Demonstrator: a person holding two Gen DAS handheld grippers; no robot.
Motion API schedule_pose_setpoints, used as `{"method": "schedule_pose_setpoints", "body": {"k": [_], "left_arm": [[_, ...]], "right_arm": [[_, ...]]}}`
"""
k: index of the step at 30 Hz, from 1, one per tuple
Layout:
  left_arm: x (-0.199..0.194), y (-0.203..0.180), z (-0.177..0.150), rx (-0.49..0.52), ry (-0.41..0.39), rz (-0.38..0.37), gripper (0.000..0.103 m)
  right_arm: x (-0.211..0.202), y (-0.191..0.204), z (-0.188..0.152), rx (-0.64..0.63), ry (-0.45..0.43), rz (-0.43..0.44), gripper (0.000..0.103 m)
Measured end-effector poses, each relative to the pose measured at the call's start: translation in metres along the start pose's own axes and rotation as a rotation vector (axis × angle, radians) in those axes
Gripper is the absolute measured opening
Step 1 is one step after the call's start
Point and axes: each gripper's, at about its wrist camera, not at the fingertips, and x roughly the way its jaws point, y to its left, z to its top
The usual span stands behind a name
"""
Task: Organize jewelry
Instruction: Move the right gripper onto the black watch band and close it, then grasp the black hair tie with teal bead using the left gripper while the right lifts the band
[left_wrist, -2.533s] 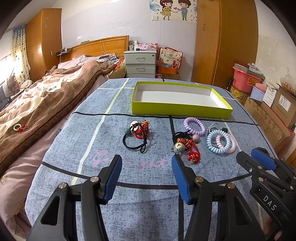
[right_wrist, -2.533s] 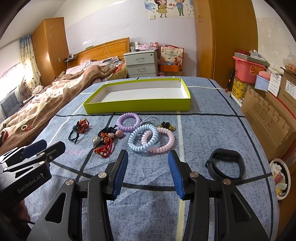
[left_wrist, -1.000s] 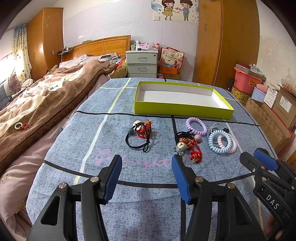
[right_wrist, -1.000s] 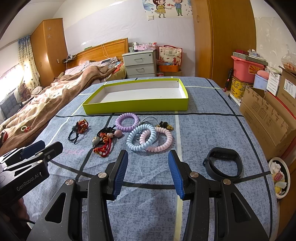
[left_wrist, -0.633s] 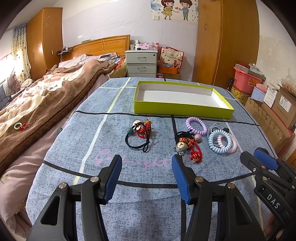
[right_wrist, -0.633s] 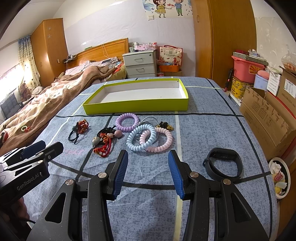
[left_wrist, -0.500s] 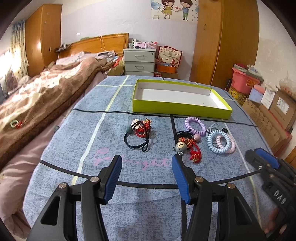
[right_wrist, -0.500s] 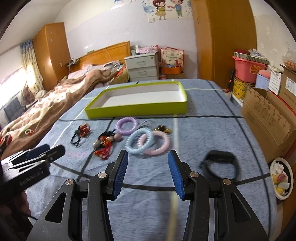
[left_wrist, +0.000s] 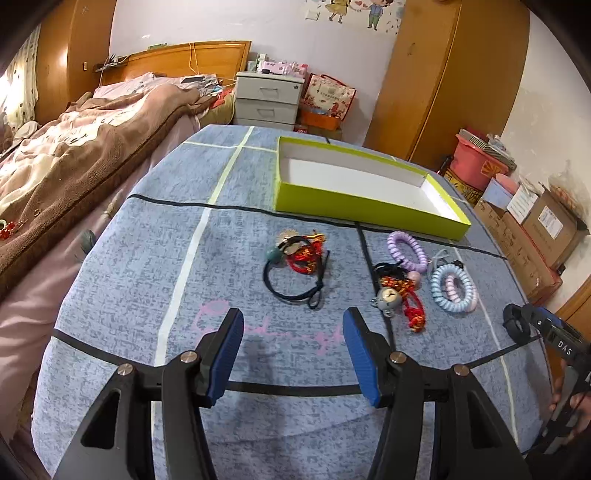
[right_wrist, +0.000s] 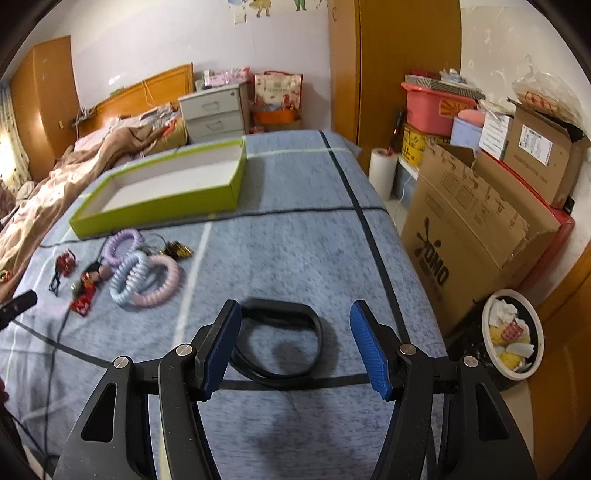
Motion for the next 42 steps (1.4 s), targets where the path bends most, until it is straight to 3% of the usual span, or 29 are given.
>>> {"method": "schedule_pose_setpoints", "body": {"k": [9,10,11,12,15,17,20,34,42], "left_arm": [[0.012,0.008,0.004,-0.016,0.047,-0.003,0.058],[0.012,0.008,0.005,-0.018,0.047,0.003,0.058],[0.013,0.008,0.006,-0.014,0.045,0.012,0.058],[0.014,0.008,0.007,-0.008,0.049,0.017,0.058],[0.017,0.010,0.010,-0.018,0.063,-0.019,0.058],[0.018,0.011,0.012,-0.019,0.061,-0.016,0.058],[0.019,0.013,0.017,-0.016,0.066,-0.019,0.058],[0.037,0.026,0.042,0.030,0.060,0.029,0.058],[0.061,0.015,0.049,0.116,0.121,0.083,0.058]], "right_arm": [[0.012,-0.011,-0.006,-0.001,0.066,-0.003,0.062],[0.013,-0.011,-0.006,-0.002,0.064,0.003,0.057],[0.013,-0.011,-0.006,-0.006,0.069,0.010,0.044],[0.014,-0.010,-0.006,-0.008,0.070,0.012,0.039],[0.016,-0.009,-0.006,-0.018,0.068,0.012,0.030],[0.017,-0.009,-0.004,-0.015,0.068,0.020,0.014],[0.018,-0.008,-0.003,-0.013,0.065,0.024,0.006],[0.015,0.010,0.020,0.028,0.015,0.141,0.006],[0.021,0.024,0.029,0.021,0.022,0.179,0.006]]}}
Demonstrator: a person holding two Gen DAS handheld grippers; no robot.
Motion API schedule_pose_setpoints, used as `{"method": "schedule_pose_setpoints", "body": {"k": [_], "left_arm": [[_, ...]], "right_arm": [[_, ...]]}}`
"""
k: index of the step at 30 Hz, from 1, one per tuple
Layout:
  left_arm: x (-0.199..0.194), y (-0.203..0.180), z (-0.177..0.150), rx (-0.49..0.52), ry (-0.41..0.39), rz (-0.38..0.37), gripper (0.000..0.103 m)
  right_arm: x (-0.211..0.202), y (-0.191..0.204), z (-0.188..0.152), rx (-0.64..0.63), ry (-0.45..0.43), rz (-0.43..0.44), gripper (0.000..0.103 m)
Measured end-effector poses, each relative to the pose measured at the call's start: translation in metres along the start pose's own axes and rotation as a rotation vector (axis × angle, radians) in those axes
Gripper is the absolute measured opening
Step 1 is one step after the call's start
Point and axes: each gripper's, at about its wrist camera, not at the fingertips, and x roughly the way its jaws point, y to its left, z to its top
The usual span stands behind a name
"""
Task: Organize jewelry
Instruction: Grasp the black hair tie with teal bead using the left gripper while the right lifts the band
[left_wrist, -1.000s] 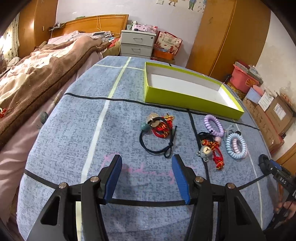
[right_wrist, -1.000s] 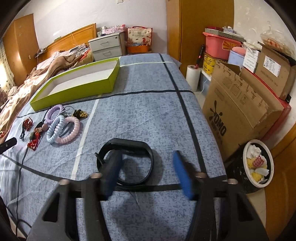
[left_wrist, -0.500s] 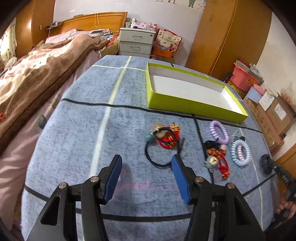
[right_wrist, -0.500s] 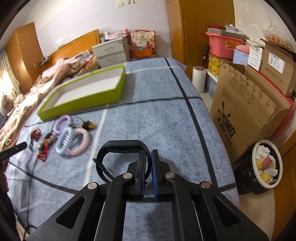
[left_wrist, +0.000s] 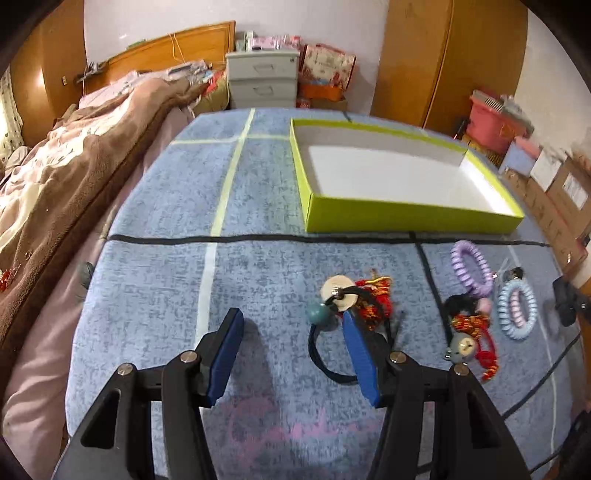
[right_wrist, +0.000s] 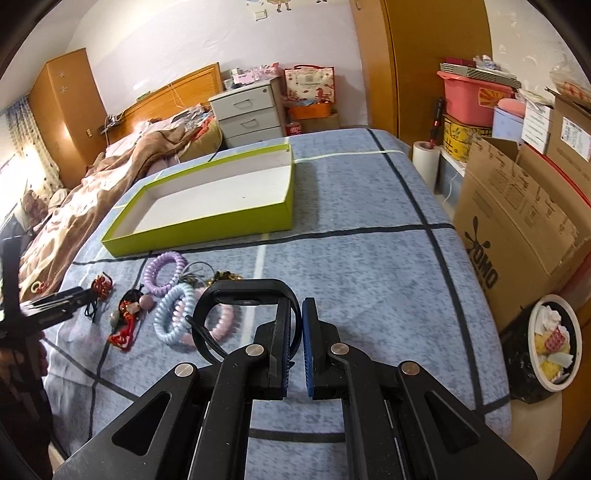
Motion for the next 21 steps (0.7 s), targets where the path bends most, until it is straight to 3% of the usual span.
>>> {"method": "schedule_pose_setpoints", "body": {"k": [3,8,15,21], "left_arm": [[-0.0004,-0.0051,0.0026,0.041,-0.015,0.049,0.058],[0.0028,-0.0012,0.0046,0.026,-0.015,0.005,0.054],[0.0011,-0.0058,0.0062,0.048,-0.013,-0.034,0.014],[-0.0029,0.0001,0.0037,-0.011,-0.021,-0.074,0.014]], "right_arm": [[0.0025,0.0041,0.0014,-0.001,0.004,0.007,0.006],[0.0060,0.0068,0.0024,-0.002,0.012,0.020,0.006],[0.0085,0.0096,0.0037,0.001,0.016,0.029,0.006],[0.0088,0.0097,0.0048,0.002,0.016,0.031,0.006]]}}
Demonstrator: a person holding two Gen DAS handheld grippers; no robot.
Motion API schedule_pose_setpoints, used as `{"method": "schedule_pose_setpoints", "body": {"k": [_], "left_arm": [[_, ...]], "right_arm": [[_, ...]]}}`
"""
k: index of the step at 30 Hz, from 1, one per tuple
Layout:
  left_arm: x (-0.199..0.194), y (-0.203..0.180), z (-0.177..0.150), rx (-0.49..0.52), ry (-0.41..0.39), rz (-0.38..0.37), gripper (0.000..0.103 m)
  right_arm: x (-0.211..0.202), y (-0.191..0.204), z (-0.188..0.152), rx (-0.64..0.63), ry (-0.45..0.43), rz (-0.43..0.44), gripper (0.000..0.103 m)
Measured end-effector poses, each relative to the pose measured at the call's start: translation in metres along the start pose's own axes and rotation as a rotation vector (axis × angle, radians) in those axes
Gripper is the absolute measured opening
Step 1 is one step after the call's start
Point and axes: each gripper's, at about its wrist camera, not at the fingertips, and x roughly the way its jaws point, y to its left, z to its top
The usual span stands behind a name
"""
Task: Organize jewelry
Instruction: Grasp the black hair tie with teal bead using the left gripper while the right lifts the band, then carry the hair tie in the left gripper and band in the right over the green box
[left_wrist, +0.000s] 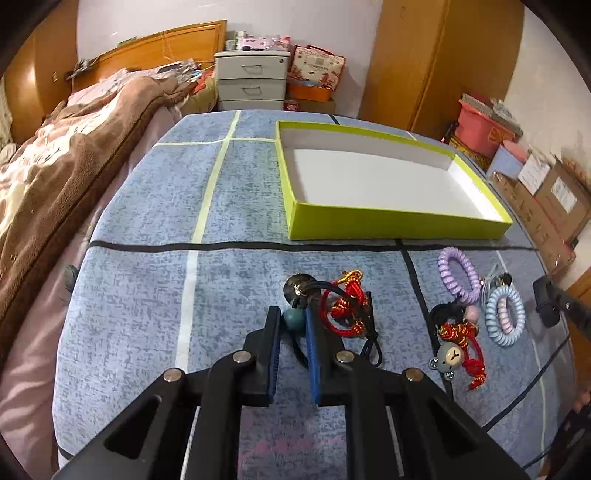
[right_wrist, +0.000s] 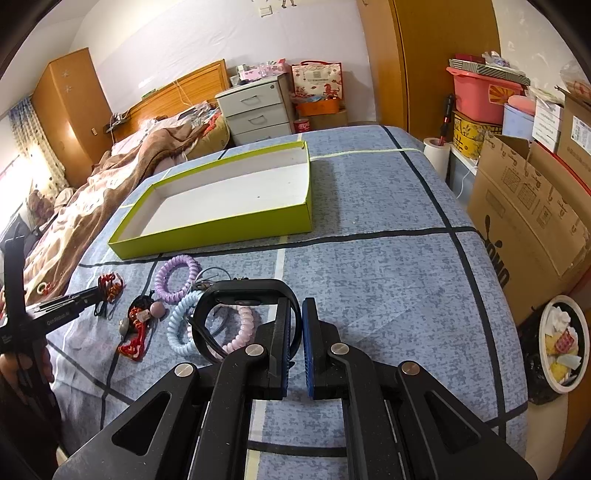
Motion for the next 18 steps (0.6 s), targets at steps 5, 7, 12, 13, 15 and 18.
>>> {"method": "schedule_pose_setpoints", "body": {"k": [5,7,12,13,15,18], "left_arm": [[-0.014,0.002,-0.003,-0.016,-0.036,-0.004,0.014],[-0.022,0.002,-0.004,-0.021,-0.054,-0.015,0.014],[-0.036,-0.001,-0.003,-0.021,-0.085,-0.039,0.014],[-0.040,-0.002,-0.002,-0.018,-0.092,-0.049,0.014],[-0.047,-0.006,-0.001,-0.011,-0.109,-0.053,0.014],[-0.053,-0.009,0.004,0.000,-0.126,-0.063,0.014]], "right_arm": [[-0.005,0.001,0.001,0.002,-0.016,0.004,0.006],[-0.008,0.002,0.002,0.003,-0.025,0.006,0.006],[-0.013,0.009,0.003,-0.007,-0.041,0.019,0.006],[-0.015,0.010,0.003,-0.010,-0.045,0.022,0.006],[-0.017,0.011,0.004,-0.011,-0.051,0.022,0.006],[-0.021,0.012,0.007,-0.008,-0.064,0.027,0.006]]}}
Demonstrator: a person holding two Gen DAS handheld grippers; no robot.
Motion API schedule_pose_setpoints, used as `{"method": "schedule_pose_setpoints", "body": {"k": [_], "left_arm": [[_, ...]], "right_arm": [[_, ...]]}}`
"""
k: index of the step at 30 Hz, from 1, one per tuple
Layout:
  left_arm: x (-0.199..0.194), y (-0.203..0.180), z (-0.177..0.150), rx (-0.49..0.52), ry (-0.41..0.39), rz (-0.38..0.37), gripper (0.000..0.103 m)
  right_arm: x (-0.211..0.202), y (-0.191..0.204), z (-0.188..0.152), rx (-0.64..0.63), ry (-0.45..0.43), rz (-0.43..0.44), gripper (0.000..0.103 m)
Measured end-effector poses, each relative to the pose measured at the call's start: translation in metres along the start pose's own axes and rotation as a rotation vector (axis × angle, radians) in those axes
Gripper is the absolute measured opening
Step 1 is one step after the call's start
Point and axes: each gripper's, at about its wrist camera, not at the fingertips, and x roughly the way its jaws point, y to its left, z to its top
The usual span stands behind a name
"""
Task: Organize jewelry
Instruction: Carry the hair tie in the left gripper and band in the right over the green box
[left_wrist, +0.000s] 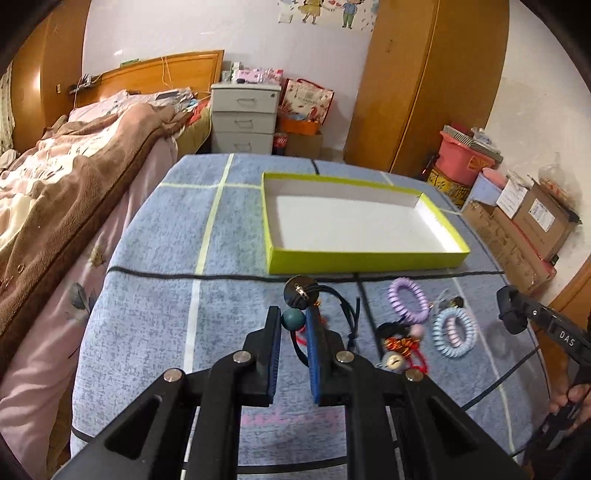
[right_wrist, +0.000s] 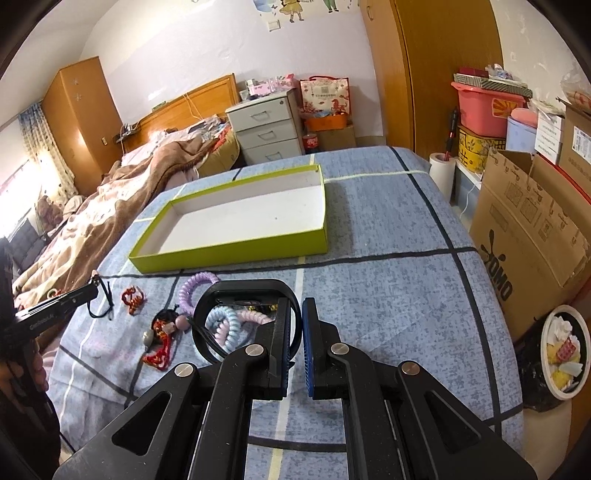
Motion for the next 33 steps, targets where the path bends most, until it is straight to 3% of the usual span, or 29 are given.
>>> {"method": "schedule_pose_setpoints", "body": {"k": [9,17,19,33], "left_arm": [[-0.002,-0.013,0.030,0.004,-0.045,-0.033,0.014],[0.023,-0.020,0.061,-0.001,-0.057,-0.058,0.014],[0.035,-0.018,0.069,-0.022,-0.034,-0.081,0.014],[0.097,-0.019,0.109,-0.020,0.021,-0.037,0.014]], "right_arm": [[-0.001,0.008,0.031,-0.029,-0.048,-0.005,0.006],[0.027,0.011,0.071,-0.050,-0.055,-0.025,0.006],[0.038,0.010,0.079,-0.048,-0.048,-0.030,0.006],[0.119,-0.001,0.115,-0.038,0.056,-0.071,0.006]]}}
